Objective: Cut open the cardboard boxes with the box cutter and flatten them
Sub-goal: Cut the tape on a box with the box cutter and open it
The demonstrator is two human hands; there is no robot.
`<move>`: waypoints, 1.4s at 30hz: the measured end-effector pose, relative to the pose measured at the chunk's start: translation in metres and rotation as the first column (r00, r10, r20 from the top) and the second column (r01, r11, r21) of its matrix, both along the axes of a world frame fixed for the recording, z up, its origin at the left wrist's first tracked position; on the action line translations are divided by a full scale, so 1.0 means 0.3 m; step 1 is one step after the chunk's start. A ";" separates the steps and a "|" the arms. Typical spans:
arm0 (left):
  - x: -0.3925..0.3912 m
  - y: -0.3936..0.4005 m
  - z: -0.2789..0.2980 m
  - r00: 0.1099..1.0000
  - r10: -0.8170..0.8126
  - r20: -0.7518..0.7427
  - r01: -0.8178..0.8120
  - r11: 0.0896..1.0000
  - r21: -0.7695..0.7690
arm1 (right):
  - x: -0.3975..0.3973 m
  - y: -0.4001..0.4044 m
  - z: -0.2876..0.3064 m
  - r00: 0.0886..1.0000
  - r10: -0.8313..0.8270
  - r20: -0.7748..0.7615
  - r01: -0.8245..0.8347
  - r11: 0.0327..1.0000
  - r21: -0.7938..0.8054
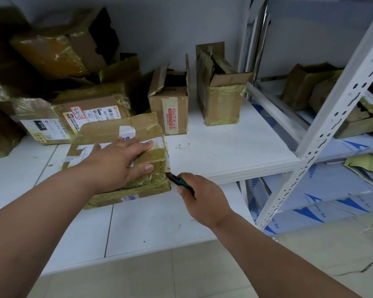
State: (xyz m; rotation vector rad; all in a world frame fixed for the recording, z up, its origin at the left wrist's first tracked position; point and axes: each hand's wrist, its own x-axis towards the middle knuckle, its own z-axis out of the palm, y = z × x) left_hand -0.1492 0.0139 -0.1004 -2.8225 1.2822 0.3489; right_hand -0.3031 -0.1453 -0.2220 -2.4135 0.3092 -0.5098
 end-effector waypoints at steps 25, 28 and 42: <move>0.089 0.095 0.069 0.981 -0.014 -0.192 -0.018 0.986 -0.163 | -0.035 0.012 -0.033 0.982 -0.031 -0.185 0.008 0.992 -0.126; 0.105 0.160 0.073 0.979 -0.022 -0.201 -0.015 0.983 -0.181 | -0.033 0.015 -0.047 0.968 -0.047 -0.246 0.014 0.991 -0.135; 0.033 0.013 -0.001 0.978 0.201 0.053 -0.193 0.972 -0.135 | -0.023 0.052 0.067 0.944 -0.235 -0.233 0.329 0.738 0.589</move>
